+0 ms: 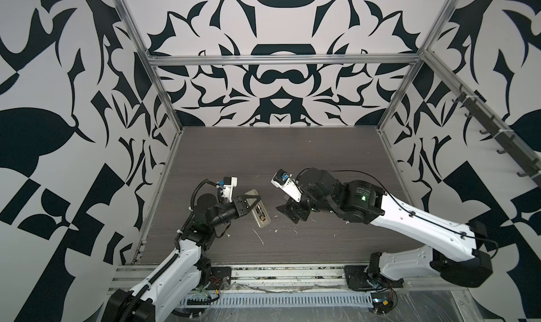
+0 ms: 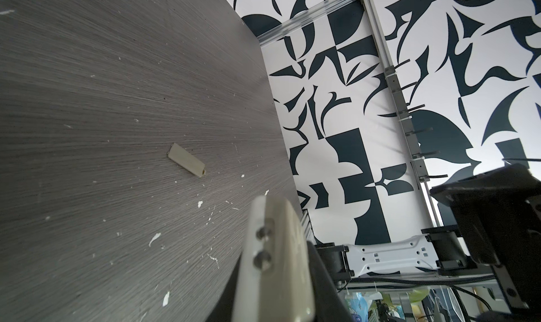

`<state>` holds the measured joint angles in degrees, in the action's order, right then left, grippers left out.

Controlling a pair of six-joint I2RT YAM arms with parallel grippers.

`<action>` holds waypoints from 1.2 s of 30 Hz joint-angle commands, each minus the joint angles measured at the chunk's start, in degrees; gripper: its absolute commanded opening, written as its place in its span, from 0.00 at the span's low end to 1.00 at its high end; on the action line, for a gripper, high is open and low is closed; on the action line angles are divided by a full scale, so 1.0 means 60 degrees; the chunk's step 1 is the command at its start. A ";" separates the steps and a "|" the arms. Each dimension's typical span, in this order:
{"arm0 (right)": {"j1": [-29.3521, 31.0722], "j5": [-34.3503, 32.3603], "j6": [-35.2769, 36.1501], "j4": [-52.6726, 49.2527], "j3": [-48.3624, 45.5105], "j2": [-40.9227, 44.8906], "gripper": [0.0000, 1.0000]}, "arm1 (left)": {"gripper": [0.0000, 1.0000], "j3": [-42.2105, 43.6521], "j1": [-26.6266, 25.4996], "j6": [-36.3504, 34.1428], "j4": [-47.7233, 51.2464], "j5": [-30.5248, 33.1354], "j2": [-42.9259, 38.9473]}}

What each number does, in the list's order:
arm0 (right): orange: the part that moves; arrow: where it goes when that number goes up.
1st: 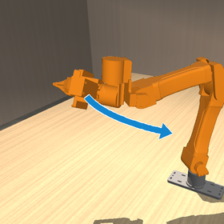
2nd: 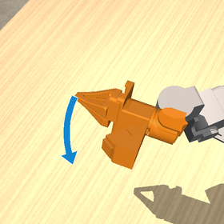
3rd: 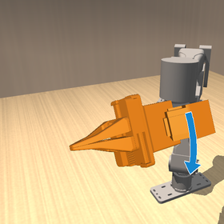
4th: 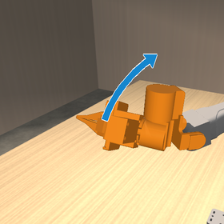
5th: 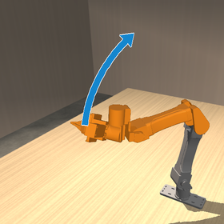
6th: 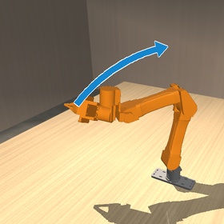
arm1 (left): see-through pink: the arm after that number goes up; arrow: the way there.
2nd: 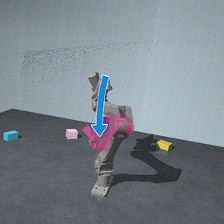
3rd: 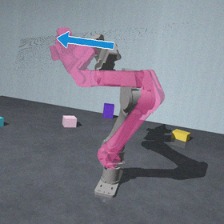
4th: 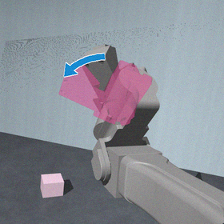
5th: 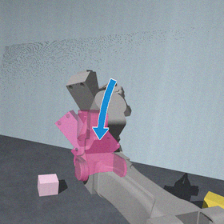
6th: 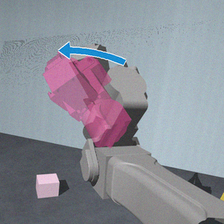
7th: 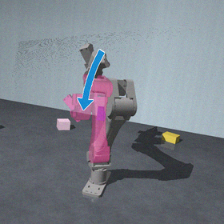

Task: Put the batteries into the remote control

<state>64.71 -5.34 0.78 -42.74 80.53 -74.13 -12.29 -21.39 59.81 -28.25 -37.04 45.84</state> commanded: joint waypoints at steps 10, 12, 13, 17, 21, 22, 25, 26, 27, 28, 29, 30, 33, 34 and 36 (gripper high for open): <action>0.0064 0.1055 0.1259 0.0415 0.0276 -0.0258 0.93 | 0.00 -0.0282 0.0013 -0.0071 -0.0172 -0.0731 -0.0003; 0.0091 0.1096 0.1405 0.0360 0.0272 -0.0254 0.92 | 0.00 -0.0273 0.0011 0.0003 -0.0313 -0.0812 0.0057; 0.0099 0.1096 0.1483 0.0316 0.0288 -0.0271 0.92 | 0.00 -0.0273 0.0011 0.0007 -0.0339 -0.0840 0.0075; 0.0146 0.1125 0.1748 0.0034 0.0545 -0.0560 0.90 | 0.00 -0.0269 0.0007 0.0036 -0.0458 -0.0959 0.0119; 0.0472 0.0654 0.1970 -0.0249 0.0957 -0.0988 0.93 | 0.00 -0.0335 0.0012 0.0007 -0.0575 -0.1296 0.0293; 0.0572 0.0466 0.2027 -0.0303 0.1031 -0.1113 0.96 | 0.00 -0.0340 0.0009 -0.0005 -0.0621 -0.1373 0.0361; 0.0820 0.0148 0.2079 -0.0336 0.1182 -0.1383 0.98 | 0.00 -0.0375 0.0006 0.0032 -0.0762 -0.1524 0.0529; 0.0899 0.0123 0.2098 -0.0284 0.1183 -0.1434 0.98 | 0.00 -0.0361 0.0012 0.0073 -0.0873 -0.1567 0.0568; 0.0984 0.0114 0.2159 -0.0207 0.1151 -0.1456 0.97 | 0.00 -0.0341 0.0013 0.0143 -0.1013 -0.1608 0.0598; 0.1047 0.0111 0.2192 -0.0161 0.1135 -0.1466 0.94 | 0.00 -0.0326 0.0006 0.0212 -0.1114 -0.1629 0.0617; 0.1068 0.0111 0.2210 -0.0143 0.1125 -0.1481 0.93 | 0.00 -0.0325 0.0006 0.0238 -0.1168 -0.1662 0.0621; 0.1116 0.0114 0.2263 -0.0128 0.1088 -0.1480 0.91 | 0.00 -0.0331 0.0005 0.0256 -0.1212 -0.1718 0.0621; 0.1238 0.0029 0.2430 -0.0128 0.0967 -0.1461 0.86 | 0.00 -0.0324 0.0005 0.0342 -0.1298 -0.1862 0.0564; 0.1318 -0.0055 0.2512 -0.0128 0.0887 -0.1469 0.85 | 0.00 -0.0324 0.0007 0.0365 -0.1333 -0.1911 0.0537; 0.1422 -0.0199 0.2650 -0.0058 0.0737 -0.1445 0.84 | 0.00 -0.0301 0.0016 0.0402 -0.1396 -0.1938 0.0533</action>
<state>72.44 -4.45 15.03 -43.83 85.25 -84.25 -12.56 -21.39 61.14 -33.36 -46.78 49.67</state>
